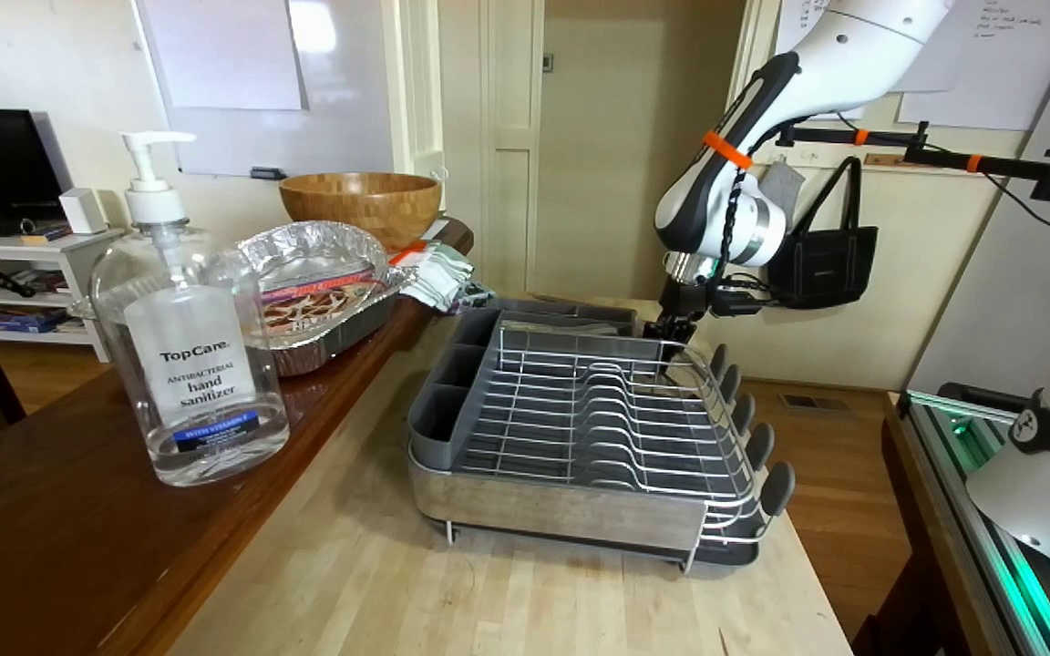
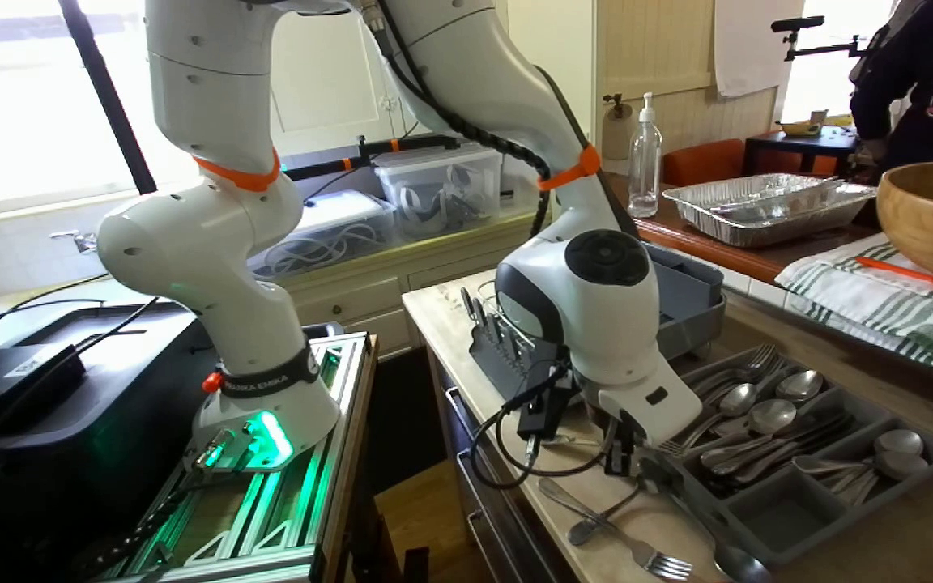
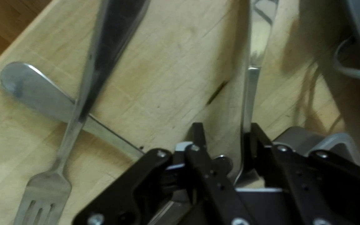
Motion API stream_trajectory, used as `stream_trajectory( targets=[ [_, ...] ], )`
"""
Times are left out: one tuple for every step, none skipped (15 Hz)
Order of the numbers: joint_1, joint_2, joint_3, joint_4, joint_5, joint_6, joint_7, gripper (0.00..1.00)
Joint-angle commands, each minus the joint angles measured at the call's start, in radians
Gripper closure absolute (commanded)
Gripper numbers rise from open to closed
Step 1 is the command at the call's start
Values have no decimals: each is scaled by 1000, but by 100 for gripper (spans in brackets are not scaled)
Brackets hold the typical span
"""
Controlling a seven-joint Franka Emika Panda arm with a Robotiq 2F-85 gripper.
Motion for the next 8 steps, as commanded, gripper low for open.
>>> stream_trajectory(
  targets=[
    [-19, 24, 19, 21, 27, -2, -18, 91],
    [-18, 25, 18, 22, 22, -4, -14, 99],
    [-17, 24, 16, 22, 18, -8, -9, 100],
    [-12, 19, 9, 20, 8, -15, 3, 100],
    [-6, 19, 0, 20, -3, -18, 15, 100],
    [3, 15, -12, 17, -18, -23, 34, 99],
    [11, 9, -22, 12, -31, -26, 48, 99],
    [20, 4, -32, 8, -45, -28, 62, 99]
  ],
)
